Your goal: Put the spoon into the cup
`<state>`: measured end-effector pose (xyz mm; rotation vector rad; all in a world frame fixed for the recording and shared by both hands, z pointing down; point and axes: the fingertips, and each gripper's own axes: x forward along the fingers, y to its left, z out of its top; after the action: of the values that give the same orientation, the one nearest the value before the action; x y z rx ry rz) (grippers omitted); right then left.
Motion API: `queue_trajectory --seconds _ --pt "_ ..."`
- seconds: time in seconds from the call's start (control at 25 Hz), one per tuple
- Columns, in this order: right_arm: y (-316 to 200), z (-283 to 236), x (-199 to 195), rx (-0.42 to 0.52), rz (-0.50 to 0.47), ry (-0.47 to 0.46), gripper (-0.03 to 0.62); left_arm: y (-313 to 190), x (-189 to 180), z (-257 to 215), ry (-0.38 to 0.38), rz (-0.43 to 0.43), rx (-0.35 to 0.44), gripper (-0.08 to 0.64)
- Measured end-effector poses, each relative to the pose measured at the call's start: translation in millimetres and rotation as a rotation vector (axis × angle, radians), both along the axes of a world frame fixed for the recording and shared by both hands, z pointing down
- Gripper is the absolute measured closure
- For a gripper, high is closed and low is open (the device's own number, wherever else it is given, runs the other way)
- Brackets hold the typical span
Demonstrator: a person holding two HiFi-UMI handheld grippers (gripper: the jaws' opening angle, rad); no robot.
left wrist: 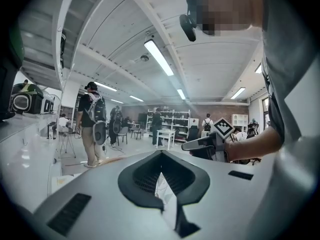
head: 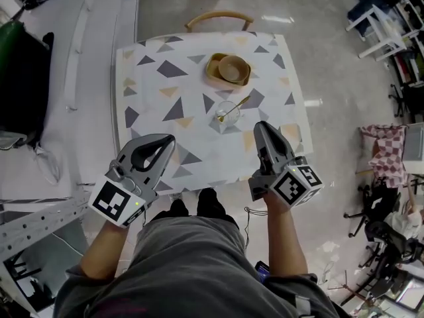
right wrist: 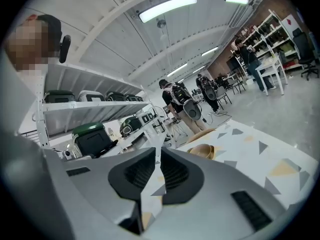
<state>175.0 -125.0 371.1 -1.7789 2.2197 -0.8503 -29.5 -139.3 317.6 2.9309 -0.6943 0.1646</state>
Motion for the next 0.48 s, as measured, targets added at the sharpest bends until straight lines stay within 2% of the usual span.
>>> queue_trajectory --seconds 0.48 --pt "20 -28 -23 0.048 0.002 0.020 0.560 6 -7 -20 0.003 0.043 0.033 0.545"
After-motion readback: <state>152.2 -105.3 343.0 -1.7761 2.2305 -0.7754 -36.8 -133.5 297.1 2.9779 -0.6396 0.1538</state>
